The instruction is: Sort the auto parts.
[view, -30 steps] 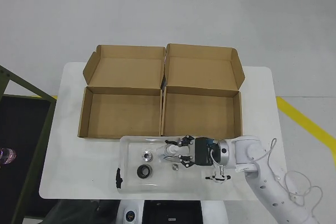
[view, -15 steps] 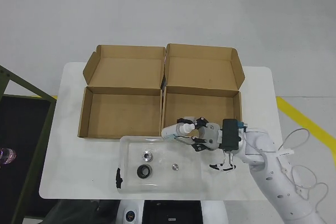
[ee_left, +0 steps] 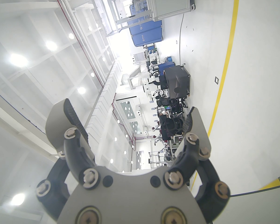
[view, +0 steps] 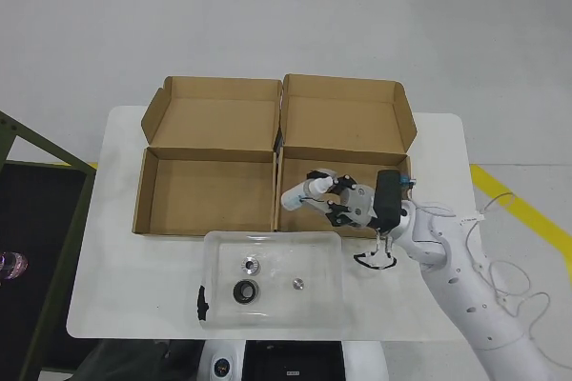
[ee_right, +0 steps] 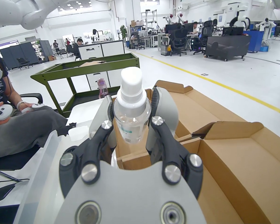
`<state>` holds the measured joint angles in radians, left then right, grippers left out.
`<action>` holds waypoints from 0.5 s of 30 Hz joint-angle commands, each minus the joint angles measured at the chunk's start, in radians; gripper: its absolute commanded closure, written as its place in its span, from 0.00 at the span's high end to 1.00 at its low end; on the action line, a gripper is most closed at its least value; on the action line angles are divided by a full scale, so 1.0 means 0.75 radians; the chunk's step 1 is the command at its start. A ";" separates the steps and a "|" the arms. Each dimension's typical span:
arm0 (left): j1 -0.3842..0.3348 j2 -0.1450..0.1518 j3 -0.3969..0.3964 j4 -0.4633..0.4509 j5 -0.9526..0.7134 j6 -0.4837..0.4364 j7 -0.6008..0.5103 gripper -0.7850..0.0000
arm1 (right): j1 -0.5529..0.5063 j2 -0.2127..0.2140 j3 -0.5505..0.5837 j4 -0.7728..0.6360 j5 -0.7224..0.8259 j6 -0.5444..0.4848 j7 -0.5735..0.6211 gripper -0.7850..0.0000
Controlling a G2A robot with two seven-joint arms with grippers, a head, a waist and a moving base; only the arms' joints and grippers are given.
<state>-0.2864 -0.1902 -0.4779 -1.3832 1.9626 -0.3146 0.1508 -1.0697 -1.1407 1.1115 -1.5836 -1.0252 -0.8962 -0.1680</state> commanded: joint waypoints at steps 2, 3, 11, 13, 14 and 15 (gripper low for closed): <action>0.000 0.000 0.000 0.000 0.000 0.000 0.000 1.00 | 0.034 -0.008 -0.022 0.043 0.007 0.028 0.030 0.00; 0.000 0.000 0.000 0.000 0.000 0.000 0.000 1.00 | 0.046 -0.010 -0.029 0.059 0.006 0.040 0.044 0.00; 0.000 0.000 0.000 0.000 0.000 0.000 0.000 1.00 | 0.135 -0.029 -0.073 0.165 -0.040 0.141 0.142 0.00; 0.000 0.000 0.000 0.000 0.000 0.000 0.000 1.00 | 0.156 -0.035 -0.088 0.194 -0.042 0.153 0.151 0.00; 0.000 0.000 0.000 0.000 0.000 0.000 0.000 1.00 | 0.167 -0.038 -0.097 0.211 -0.044 0.156 0.156 0.00; 0.000 0.000 0.000 0.000 0.000 0.000 0.000 1.00 | 0.177 -0.041 -0.106 0.229 -0.045 0.162 0.160 0.00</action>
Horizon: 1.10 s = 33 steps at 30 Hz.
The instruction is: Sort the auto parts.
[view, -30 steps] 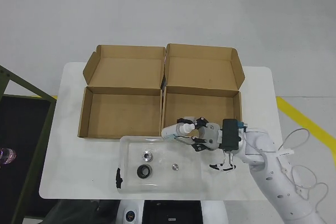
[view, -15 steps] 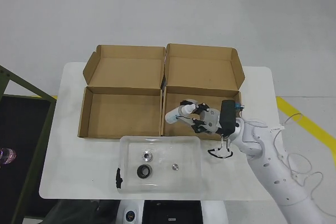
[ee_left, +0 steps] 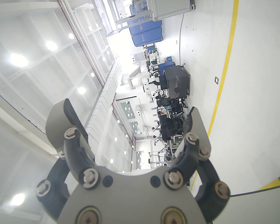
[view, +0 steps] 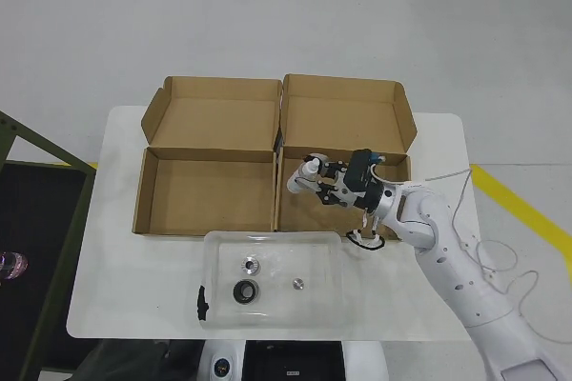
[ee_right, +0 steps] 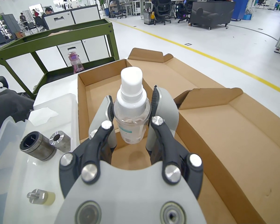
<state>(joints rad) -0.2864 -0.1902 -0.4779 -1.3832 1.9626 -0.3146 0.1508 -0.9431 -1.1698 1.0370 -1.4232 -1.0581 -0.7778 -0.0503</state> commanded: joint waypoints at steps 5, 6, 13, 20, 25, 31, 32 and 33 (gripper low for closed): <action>0.000 0.000 0.000 0.000 0.000 0.000 0.000 1.00 | 0.069 -0.021 -0.050 0.110 -0.016 0.044 0.021 0.00; 0.000 0.000 0.000 0.000 0.000 0.000 0.000 1.00 | 0.080 -0.025 -0.058 0.130 -0.017 0.051 0.021 0.00; 0.000 0.000 0.000 0.000 0.000 0.000 0.000 1.00 | 0.139 -0.049 -0.107 0.243 -0.050 0.100 0.034 0.00; 0.000 0.000 0.000 0.000 0.000 0.000 0.000 1.00 | 0.172 -0.068 -0.143 0.312 -0.114 0.148 0.002 0.00; 0.000 0.000 0.000 0.000 0.000 0.000 0.000 1.00 | 0.183 -0.078 -0.161 0.350 -0.156 0.177 -0.028 0.16; 0.000 0.000 0.000 0.000 0.000 0.000 0.000 1.00 | 0.186 -0.084 -0.164 0.363 -0.176 0.184 -0.038 0.68; 0.000 0.000 0.000 0.000 0.000 0.000 0.000 1.00 | 0.186 -0.084 -0.162 0.357 -0.180 0.179 -0.041 0.78; 0.000 0.000 0.000 0.000 0.000 0.000 0.000 1.00 | 0.185 -0.083 -0.159 0.351 -0.188 0.176 -0.042 0.87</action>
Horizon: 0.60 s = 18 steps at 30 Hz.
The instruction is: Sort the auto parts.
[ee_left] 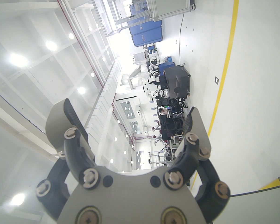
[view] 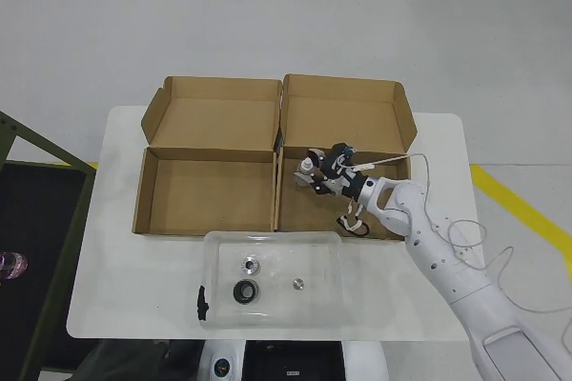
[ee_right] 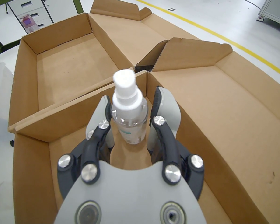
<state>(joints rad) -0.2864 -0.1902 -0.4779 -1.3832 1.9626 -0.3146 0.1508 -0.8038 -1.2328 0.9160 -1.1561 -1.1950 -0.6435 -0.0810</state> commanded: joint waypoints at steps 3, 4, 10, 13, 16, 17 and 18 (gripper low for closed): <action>0.000 0.000 0.000 0.000 0.000 0.000 0.000 1.00 | -0.013 0.007 0.014 -0.057 -0.043 -0.011 -0.001 1.00; 0.000 0.000 0.000 0.000 0.000 0.000 0.000 1.00 | -0.020 0.010 0.021 -0.077 -0.055 -0.012 0.005 1.00; 0.000 0.000 0.000 0.000 0.000 0.000 0.000 1.00 | -0.089 0.036 0.085 -0.268 -0.070 -0.062 0.074 1.00; 0.000 0.000 0.000 0.000 0.000 0.000 0.000 1.00 | -0.134 0.052 0.130 -0.378 -0.043 -0.106 0.122 1.00; 0.000 0.000 0.000 0.000 0.000 0.000 0.000 1.00 | -0.188 0.069 0.174 -0.498 -0.042 -0.133 0.193 1.00; 0.000 0.000 0.000 0.000 0.000 0.000 0.000 1.00 | -0.209 0.075 0.188 -0.543 -0.049 -0.139 0.223 1.00; 0.000 0.000 0.000 0.000 0.000 0.000 0.000 1.00 | -0.231 0.080 0.202 -0.587 -0.048 -0.148 0.249 1.00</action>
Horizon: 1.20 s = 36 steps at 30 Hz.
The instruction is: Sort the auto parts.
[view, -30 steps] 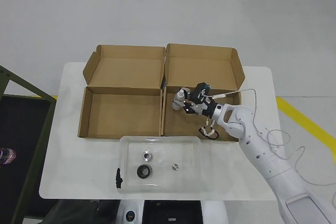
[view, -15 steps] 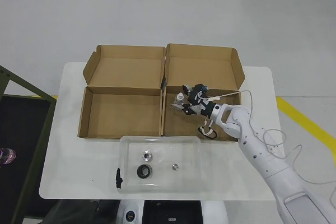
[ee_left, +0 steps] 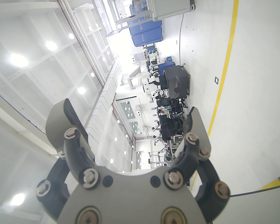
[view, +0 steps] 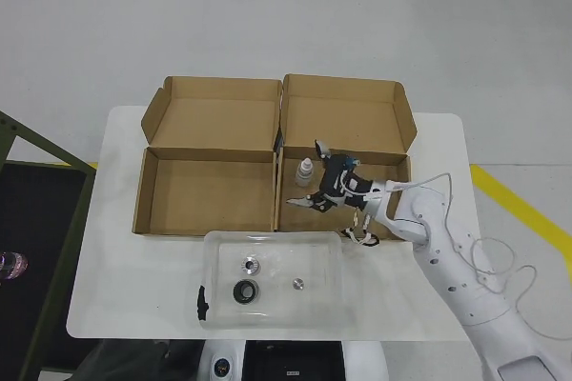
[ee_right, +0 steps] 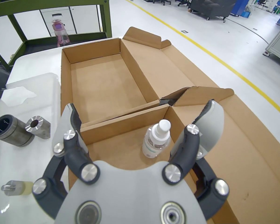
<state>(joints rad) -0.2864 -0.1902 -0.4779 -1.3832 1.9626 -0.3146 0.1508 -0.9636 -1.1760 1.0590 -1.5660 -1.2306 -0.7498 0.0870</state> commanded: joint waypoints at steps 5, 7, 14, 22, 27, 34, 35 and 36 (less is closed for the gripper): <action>0.000 0.000 0.000 0.000 0.000 0.000 0.000 1.00 | -0.133 0.033 0.072 -0.236 0.008 -0.066 0.174 1.00; 0.000 0.000 0.000 0.000 0.000 0.000 0.000 1.00 | -0.182 0.043 0.093 -0.303 0.010 -0.081 0.225 1.00; 0.000 0.000 0.000 0.000 0.000 0.000 0.000 1.00 | -0.344 0.073 0.137 -0.487 -0.028 -0.132 0.345 1.00; 0.000 0.000 0.000 0.000 0.000 0.000 0.000 1.00 | -0.470 0.096 0.123 -0.607 -0.095 -0.193 0.450 1.00; 0.000 0.000 0.000 0.000 0.000 0.000 0.000 1.00 | -0.497 0.101 0.069 -0.638 -0.123 -0.222 0.508 1.00; 0.000 0.000 0.000 0.000 0.000 0.000 0.000 1.00 | -0.502 0.103 -0.024 -0.656 -0.177 -0.224 0.595 1.00; 0.000 0.000 0.000 0.000 0.000 0.000 0.000 1.00 | -0.503 0.103 -0.038 -0.656 -0.185 -0.221 0.608 1.00; 0.000 0.000 0.000 0.000 0.000 0.000 0.000 1.00 | -0.503 0.102 -0.051 -0.655 -0.191 -0.216 0.620 1.00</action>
<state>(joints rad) -0.2864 -0.1902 -0.4779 -1.3832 1.9626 -0.3146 0.1508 -1.3407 -1.0990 1.0284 -2.0579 -1.3705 -0.9146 0.5448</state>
